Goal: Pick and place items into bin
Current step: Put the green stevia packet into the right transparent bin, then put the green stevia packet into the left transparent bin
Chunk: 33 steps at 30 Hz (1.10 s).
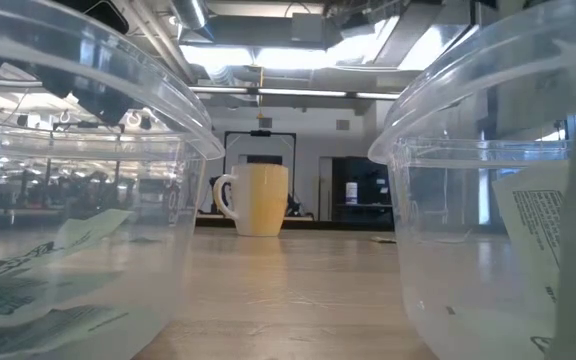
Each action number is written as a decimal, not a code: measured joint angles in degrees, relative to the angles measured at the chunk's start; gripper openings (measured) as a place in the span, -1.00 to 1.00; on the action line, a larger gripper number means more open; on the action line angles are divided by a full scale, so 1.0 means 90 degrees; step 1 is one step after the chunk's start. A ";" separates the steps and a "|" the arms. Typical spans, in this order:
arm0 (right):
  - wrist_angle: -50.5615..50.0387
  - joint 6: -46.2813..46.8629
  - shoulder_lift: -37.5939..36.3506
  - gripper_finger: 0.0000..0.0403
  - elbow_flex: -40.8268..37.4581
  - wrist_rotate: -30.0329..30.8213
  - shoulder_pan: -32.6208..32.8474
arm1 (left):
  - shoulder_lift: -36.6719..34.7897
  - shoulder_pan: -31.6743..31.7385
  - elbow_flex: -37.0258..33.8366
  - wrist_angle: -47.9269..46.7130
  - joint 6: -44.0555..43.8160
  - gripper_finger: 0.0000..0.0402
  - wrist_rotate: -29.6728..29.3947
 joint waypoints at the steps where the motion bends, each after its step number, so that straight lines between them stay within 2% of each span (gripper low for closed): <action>1: 0.0040 -0.0043 0.0033 -1.00 0.0000 0.0002 0.0000 | 0.0000 0.0000 0.0000 -0.0002 0.0000 -0.58 0.0000; 14: 0.0334 0.0300 0.0133 -1.00 -0.0002 0.0134 0.0005 | 0.0000 -0.0002 0.0000 -0.0001 0.0000 -0.58 0.0000; 24: 0.0339 0.0321 0.0133 -0.85 -0.0002 0.0168 0.0002 | 0.0000 0.0000 0.0000 -0.0026 0.0000 -0.58 -0.0002; 33: 0.0347 0.0432 0.0167 -0.83 -0.0002 0.0188 -0.0002 | 0.0000 0.0000 0.0000 -0.0026 -0.0001 -0.58 0.0000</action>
